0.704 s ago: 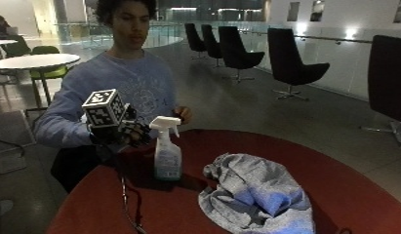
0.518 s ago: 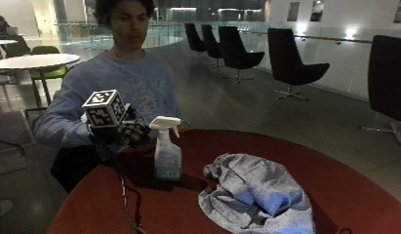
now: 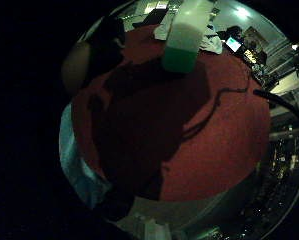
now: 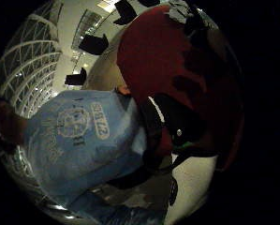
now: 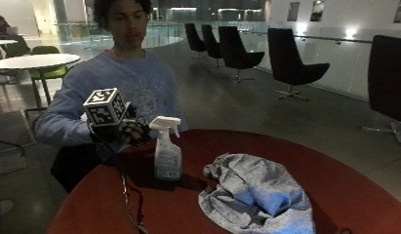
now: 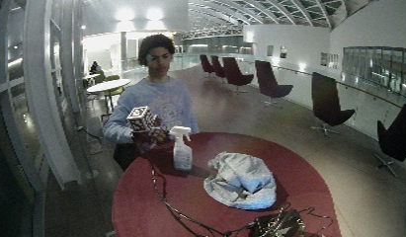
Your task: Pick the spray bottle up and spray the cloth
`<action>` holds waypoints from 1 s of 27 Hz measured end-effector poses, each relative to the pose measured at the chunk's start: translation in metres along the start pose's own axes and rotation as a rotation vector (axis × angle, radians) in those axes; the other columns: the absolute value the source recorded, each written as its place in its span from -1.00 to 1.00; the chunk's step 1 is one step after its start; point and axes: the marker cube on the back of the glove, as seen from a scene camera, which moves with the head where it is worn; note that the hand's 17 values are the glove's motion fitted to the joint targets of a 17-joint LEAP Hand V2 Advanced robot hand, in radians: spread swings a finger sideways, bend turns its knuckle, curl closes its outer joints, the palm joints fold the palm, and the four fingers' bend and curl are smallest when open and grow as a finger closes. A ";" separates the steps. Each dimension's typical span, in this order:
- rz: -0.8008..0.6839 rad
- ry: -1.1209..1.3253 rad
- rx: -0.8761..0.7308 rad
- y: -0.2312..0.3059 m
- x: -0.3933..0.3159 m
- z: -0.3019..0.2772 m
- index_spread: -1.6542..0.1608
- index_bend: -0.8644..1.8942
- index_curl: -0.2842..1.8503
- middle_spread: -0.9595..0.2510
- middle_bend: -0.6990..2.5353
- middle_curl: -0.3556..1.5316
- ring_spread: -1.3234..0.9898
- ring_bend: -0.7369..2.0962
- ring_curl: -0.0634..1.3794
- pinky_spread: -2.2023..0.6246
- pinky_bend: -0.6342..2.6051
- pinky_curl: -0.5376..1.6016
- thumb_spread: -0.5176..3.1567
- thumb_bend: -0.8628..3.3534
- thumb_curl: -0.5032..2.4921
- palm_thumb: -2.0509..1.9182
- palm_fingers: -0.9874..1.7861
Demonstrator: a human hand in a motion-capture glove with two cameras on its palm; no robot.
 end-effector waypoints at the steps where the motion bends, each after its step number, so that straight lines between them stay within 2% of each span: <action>1: -0.001 0.001 0.000 0.000 0.000 0.000 0.45 -0.24 -0.47 0.52 -0.35 -0.33 0.14 -0.25 -0.57 0.69 -0.50 -0.31 -0.13 -0.48 -0.55 0.30 0.24; 21: 0.027 -0.032 0.007 0.001 0.002 -0.002 0.44 -0.27 -0.44 0.51 -0.38 -0.26 0.13 -0.25 -0.50 0.69 -0.50 -0.27 -0.07 -0.53 -0.51 0.32 0.23; 27: 0.075 -0.207 0.033 -0.002 0.010 -0.008 0.43 -0.29 -0.45 0.51 -0.39 -0.25 0.14 -0.24 -0.48 0.70 -0.49 -0.26 -0.07 -0.55 -0.50 0.32 0.21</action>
